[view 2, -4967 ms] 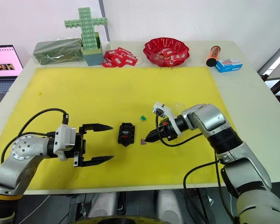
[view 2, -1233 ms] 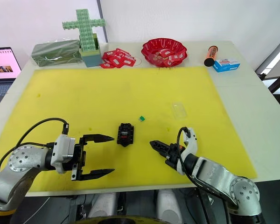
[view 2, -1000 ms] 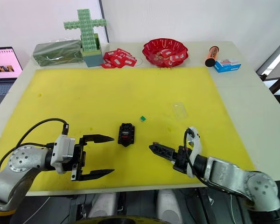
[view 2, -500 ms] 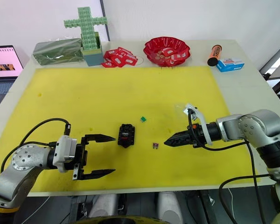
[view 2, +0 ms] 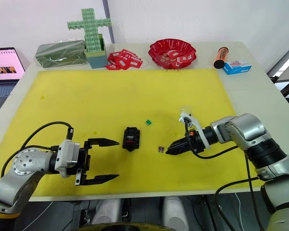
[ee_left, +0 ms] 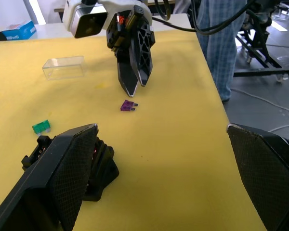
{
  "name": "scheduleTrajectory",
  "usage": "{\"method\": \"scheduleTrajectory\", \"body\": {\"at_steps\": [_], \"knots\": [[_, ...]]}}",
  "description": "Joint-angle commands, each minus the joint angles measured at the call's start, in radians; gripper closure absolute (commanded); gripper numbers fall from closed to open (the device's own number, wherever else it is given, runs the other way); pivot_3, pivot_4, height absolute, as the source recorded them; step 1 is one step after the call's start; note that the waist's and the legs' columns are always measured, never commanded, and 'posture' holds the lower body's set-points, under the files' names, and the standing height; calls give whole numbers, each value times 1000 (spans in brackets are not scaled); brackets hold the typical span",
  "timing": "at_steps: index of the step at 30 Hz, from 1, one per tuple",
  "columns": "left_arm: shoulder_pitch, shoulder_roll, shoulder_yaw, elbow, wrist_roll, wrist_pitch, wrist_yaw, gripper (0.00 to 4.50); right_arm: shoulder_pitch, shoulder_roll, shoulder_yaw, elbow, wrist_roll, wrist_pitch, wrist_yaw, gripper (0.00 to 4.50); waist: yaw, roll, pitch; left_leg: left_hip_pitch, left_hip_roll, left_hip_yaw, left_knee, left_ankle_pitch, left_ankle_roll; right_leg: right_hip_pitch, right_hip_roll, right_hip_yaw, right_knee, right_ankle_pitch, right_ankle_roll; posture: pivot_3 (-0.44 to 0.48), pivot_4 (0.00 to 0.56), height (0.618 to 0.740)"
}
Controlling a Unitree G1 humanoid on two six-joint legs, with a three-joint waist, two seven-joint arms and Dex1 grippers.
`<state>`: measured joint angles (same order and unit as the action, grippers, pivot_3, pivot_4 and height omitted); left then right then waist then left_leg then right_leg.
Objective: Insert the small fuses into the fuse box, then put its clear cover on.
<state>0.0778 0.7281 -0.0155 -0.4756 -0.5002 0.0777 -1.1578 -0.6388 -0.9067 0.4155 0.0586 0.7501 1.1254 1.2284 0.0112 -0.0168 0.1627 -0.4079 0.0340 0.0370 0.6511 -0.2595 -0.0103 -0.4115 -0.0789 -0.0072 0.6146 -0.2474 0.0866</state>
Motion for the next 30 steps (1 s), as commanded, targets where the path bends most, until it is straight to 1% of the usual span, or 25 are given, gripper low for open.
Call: {"method": "scheduleTrajectory", "body": {"at_steps": [1, 8, 15, 19, 27, 30], "knots": [[-3, 8, 5, -28, 0, -17, -7, 0, -27, 25, -38, 19, -17, 15, 16, 2745, 0, 0, 0, 0, 0, 0, 0, 0, 0, 0, 0, 0, 0, 0, 0, 0, 150, 740], [-10, 8, 2, -29, -1, -14, -6, 0, -45, 51, -29, 53, -73, 2, 41, 2745, -1, 0, 0, 1, 0, 0, 0, 0, 0, 0, 0, 0, 1, 0, 0, 0, 150, 740], [-10, 8, 1, -33, -2, -11, -5, 0, -59, 72, -38, 82, -95, 21, 70, 2745, -1, 0, 0, 1, 0, 3, 0, 0, 0, 1, 0, 0, 1, 0, 0, 0, 150, 740], [-11, 8, 0, -31, -2, -10, -5, 0, -68, 107, -39, 102, -105, 32, 66, 2745, -2, 0, 0, 1, 0, 3, 0, 0, 0, 1, 0, 0, 1, 0, 0, 0, 150, 740], [-13, 9, 2, -30, -2, -9, -4, 0, -67, 128, -28, 103, -125, 38, 79, 2745, -4, 0, 0, 1, 0, 3, 0, 0, 0, 0, 0, 0, 2, 0, 0, 0, 150, 740], [-11, 9, 4, -31, -4, -8, -3, 0, -58, 125, -20, 102, -149, 20, 82, 3254, -4, 0, 0, 1, 0, 3, 0, 0, 0, 0, 0, 0, 2, 0, 0, 0, 150, 740]]}}
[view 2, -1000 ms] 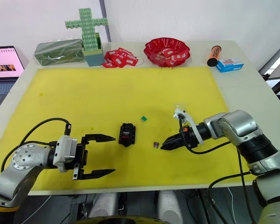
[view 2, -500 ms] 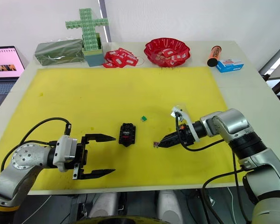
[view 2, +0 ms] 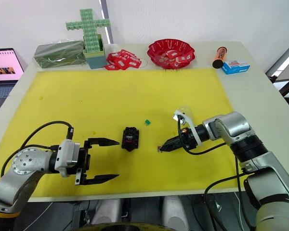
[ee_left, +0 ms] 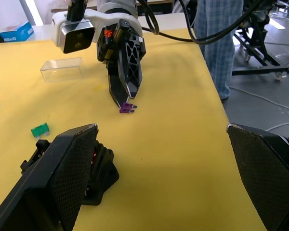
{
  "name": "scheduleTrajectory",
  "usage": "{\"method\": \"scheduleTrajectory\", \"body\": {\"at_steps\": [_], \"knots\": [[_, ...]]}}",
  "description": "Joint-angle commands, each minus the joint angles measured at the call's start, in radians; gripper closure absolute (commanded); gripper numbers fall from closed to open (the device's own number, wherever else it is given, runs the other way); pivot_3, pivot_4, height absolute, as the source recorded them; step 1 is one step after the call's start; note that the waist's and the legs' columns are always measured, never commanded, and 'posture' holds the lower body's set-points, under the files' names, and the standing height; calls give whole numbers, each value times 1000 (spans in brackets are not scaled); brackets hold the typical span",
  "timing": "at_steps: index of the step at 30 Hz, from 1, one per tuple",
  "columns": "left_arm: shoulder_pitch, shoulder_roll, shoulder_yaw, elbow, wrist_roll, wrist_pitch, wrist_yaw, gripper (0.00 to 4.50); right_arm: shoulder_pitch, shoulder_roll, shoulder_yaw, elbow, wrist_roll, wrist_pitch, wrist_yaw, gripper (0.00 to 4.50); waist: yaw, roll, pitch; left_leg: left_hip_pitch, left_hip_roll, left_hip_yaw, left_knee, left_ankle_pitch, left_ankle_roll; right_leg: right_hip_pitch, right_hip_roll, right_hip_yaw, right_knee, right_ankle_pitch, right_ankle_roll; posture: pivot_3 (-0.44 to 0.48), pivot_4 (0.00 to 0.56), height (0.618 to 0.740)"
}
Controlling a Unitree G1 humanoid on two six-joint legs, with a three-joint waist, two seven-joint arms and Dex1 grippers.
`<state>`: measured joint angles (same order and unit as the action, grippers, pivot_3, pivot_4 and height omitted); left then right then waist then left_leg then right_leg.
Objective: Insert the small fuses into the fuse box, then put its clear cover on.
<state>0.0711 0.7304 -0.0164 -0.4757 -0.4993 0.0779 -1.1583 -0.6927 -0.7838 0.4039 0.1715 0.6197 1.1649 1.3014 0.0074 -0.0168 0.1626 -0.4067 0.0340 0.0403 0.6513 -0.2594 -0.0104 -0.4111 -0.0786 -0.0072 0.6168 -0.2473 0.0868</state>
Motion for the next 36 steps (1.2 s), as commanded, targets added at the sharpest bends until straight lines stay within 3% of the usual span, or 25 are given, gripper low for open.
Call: {"method": "scheduleTrajectory", "body": {"at_steps": [1, 4, 15, 21, 24, 26, 36], "knots": [[-5, 7, 5, -30, -4, -8, -2, 0, 1, 4, -8, -8, -32, -37, 7, 3578, 0, 0, 0, 0, 0, 0, 0, 0, 0, 0, 0, 0, 0, 0, 0, 0, 150, 740], [-6, 7, 4, -24, 0, -9, 0, 0, 5, 21, -21, 10, -49, -50, -11, 4445, 0, 0, 0, 0, 0, 0, 0, 0, 0, 0, 0, 0, 0, 0, 0, 0, 150, 740], [-10, 15, 48, 17, -1, -21, 2, 0, 7, 1, -111, -91, -15, -5, -21, 4445, -2, -1, 0, 1, 0, 0, 0, 0, 0, 1, 0, 0, 1, 0, 0, 0, 150, 740], [59, 41, 194, -3, -113, 93, 53, 0, -73, 67, -253, -455, 2, 26, -259, 4445, -14, 0, 0, 0, 1, -1, -1, 0, 0, -2, 0, 0, 3, 0, 1, 0, 150, 740], [58, 40, 200, -17, -129, 151, 95, 0, -105, 116, -227, -550, -66, -12, -389, 4445, -18, -1, -1, 0, 1, -3, -2, 0, 0, -2, 1, -1, 3, 0, 1, 0, 150, 740], [42, 35, 188, -18, -133, 198, 132, 0, -149, 97, -143, -576, -128, -21, -421, 4445, -17, -1, -1, 0, 0, -3, -1, 0, 0, -1, 0, -1, 3, 0, 0, 0, 150, 740], [-101, -30, 22, 101, -7, 174, 135, 0, -201, 120, 40, -581, -232, -169, -381, 4445, -19, -1, -1, 0, -2, -1, -1, 0, 0, 0, -1, 0, 3, 1, 1, 0, 150, 740]]}}
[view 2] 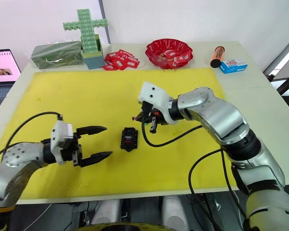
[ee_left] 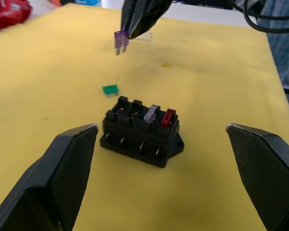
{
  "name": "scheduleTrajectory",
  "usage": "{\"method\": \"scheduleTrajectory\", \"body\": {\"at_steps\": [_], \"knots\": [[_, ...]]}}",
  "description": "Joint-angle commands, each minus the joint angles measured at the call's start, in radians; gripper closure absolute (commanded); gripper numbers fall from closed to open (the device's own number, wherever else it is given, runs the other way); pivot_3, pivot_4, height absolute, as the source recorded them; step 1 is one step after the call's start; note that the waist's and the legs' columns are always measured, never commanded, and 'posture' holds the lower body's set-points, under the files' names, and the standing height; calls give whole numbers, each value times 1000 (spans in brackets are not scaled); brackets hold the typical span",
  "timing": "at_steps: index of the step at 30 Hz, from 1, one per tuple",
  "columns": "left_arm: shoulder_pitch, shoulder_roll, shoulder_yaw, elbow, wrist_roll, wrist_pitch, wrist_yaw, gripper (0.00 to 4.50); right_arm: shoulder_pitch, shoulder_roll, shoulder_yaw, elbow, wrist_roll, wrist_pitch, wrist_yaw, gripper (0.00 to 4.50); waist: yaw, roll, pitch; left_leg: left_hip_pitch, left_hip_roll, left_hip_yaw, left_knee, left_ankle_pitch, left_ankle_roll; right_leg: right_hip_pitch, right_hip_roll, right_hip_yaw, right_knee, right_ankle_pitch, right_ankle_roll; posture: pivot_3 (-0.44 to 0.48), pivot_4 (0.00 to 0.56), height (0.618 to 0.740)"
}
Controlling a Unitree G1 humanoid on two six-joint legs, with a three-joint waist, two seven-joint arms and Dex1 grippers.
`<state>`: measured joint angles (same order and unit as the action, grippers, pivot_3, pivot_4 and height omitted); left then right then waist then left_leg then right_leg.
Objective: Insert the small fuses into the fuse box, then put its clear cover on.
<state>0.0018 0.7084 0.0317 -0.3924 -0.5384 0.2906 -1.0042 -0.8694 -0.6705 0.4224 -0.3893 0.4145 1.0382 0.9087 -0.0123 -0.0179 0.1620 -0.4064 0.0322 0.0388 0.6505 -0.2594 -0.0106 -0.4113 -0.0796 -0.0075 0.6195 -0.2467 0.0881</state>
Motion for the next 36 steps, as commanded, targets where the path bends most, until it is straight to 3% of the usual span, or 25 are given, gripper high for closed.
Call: {"method": "scheduleTrajectory", "body": {"at_steps": [1, 10, 36], "knots": [[-41, -13, -33, 24, 37, -43, -23, 0, -26, 7, 32, -17, -34, -53, 17, 4445, 0, 0, 0, 0, 0, 0, 0, 0, 0, 0, 0, -1, 0, 0, 0, 0, 150, 740], [-92, -62, -97, 34, 102, -63, -11, 0, -22, 44, 108, 12, -107, -111, 31, 4445, 0, 0, 0, 0, 1, 0, 0, 0, 0, 0, 0, 0, 0, 1, 1, 0, 150, 740], [-122, -62, -63, 89, 106, -50, -16, 0, 16, 55, 151, 66, -215, -180, 97, 4445, 0, 0, 0, 0, 0, -1, 0, 0, 0, 0, 0, -1, 1, 1, 2, 0, 150, 740]]}}
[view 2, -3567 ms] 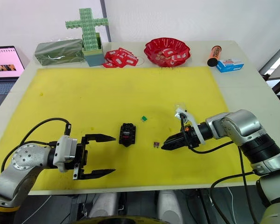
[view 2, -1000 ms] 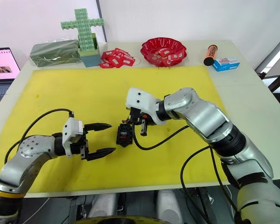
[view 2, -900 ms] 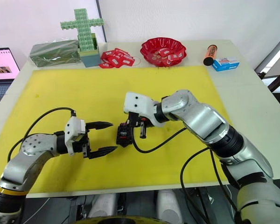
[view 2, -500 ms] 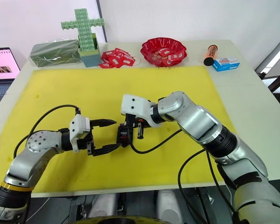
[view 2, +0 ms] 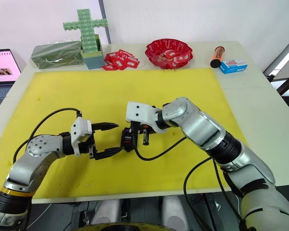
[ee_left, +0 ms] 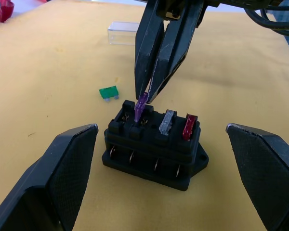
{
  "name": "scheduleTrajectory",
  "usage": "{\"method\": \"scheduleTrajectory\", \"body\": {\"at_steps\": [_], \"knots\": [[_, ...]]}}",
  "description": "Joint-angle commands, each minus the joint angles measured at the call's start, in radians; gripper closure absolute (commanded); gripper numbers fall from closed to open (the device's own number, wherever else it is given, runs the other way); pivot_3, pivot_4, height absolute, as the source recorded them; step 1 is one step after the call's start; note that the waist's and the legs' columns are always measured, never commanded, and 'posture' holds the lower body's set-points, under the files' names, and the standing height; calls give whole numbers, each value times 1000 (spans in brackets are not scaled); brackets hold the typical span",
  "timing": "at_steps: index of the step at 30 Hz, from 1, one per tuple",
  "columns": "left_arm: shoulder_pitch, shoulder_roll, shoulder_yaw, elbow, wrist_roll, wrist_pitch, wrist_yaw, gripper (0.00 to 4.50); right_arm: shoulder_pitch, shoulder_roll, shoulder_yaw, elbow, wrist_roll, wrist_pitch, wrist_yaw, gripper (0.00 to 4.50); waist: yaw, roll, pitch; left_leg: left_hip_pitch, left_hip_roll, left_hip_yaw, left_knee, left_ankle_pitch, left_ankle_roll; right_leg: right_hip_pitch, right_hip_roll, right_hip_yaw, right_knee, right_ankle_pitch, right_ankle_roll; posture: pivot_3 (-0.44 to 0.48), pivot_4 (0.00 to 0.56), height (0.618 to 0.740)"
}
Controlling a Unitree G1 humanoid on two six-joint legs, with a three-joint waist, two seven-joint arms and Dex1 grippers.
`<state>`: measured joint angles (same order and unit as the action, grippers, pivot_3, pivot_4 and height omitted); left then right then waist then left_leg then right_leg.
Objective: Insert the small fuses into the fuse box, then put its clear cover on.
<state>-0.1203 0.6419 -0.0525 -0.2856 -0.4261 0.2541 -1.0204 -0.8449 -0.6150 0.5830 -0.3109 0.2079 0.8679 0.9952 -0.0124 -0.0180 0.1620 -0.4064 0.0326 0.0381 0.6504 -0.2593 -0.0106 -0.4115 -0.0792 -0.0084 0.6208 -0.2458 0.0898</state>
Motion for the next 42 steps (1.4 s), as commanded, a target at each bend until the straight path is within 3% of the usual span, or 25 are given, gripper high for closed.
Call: {"method": "scheduleTrajectory", "body": {"at_steps": [1, 42], "knots": [[1, 5, 21, -17, -6, -15, 0, 0, -9, -1, -9, -13, -10, -10, 13, 4445, 0, 0, 0, 0, 0, 0, 0, 0, 0, 0, 0, 0, 0, 0, 0, 0, 150, 740], [-22, 1, 9, 35, 30, -67, -9, 0, -10, 60, 0, 71, -66, -23, 39, 4445, 0, 0, 0, 0, 0, 0, 0, 0, 0, 0, 0, 0, 2, 0, 0, 0, 150, 740]]}}
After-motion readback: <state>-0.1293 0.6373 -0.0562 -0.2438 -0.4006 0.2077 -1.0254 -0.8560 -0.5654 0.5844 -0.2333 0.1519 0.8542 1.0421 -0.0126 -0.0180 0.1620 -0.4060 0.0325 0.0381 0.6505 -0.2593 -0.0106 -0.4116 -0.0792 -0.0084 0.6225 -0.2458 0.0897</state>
